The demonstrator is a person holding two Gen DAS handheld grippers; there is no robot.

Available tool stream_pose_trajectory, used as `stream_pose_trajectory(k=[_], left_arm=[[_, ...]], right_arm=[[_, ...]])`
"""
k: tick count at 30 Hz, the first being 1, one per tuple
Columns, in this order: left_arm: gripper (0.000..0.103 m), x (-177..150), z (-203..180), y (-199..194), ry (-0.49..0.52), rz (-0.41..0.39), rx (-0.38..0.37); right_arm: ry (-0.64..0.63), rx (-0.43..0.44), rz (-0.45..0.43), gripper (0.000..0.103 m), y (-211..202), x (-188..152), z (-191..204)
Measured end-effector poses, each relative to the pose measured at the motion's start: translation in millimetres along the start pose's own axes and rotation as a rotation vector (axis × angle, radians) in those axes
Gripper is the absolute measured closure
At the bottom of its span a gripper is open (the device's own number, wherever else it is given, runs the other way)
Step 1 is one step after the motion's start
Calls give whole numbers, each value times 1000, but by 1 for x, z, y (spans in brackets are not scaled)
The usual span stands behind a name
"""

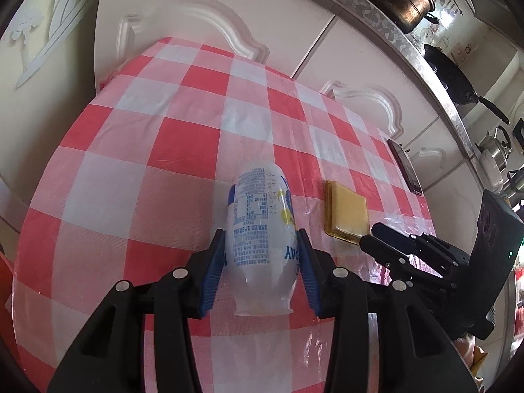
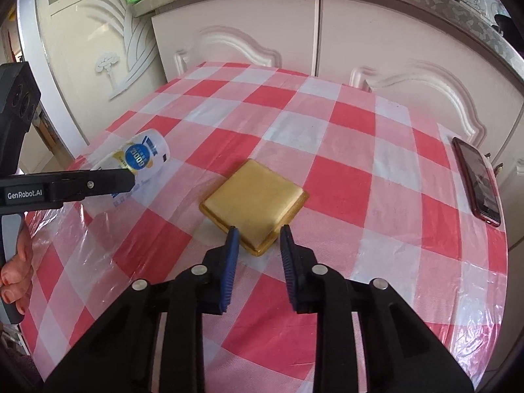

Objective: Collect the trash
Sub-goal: 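Grasp the yellow sponge pad with the right gripper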

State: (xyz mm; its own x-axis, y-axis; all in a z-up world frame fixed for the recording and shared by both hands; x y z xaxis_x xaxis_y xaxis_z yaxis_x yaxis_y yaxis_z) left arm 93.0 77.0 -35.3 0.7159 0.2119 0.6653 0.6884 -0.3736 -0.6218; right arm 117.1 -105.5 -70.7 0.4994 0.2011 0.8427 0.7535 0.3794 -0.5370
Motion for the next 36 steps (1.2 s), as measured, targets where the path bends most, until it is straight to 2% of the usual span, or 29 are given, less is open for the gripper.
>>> stream_pose_trajectory(k=[1, 2, 11, 19, 22, 27, 36], left_arm=[[59, 0, 0, -2, 1, -4, -2], [59, 0, 1, -5, 5, -10, -1], [59, -9, 7, -13, -6, -9, 1], [59, -11, 12, -19, -18, -13, -19], [59, -13, 13, -20, -23, -10, -28], [59, -17, 14, -21, -22, -9, -42], [59, -19, 15, -25, -17, -13, -58]], right_arm=[[16, 0, -4, 38, -1, 2, -3], [34, 8, -5, 28, -1, 4, -5], [195, -4, 19, 27, 19, 12, -2], [114, -82, 6, 26, 37, 20, 12], [69, -122, 4, 38, 40, 21, 12], [73, -105, -9, 44, 36, 19, 10], [101, -84, -35, 45, 24, 16, 12]])
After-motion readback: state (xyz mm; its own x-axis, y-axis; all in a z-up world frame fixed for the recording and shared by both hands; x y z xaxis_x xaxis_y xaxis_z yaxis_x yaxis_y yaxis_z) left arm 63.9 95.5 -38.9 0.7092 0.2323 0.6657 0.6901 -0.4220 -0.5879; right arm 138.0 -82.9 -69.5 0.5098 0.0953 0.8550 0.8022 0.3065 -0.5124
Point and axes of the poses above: each gripper's, at about its wrist camera, not at the fingertips, and y roughly the way its jaws point, z to its left, x to its top, the point moved 7 cm from there along y, roughly the way its jaws point, and after that the axes turned 13 degrees about -z, right-handed, at the moved point
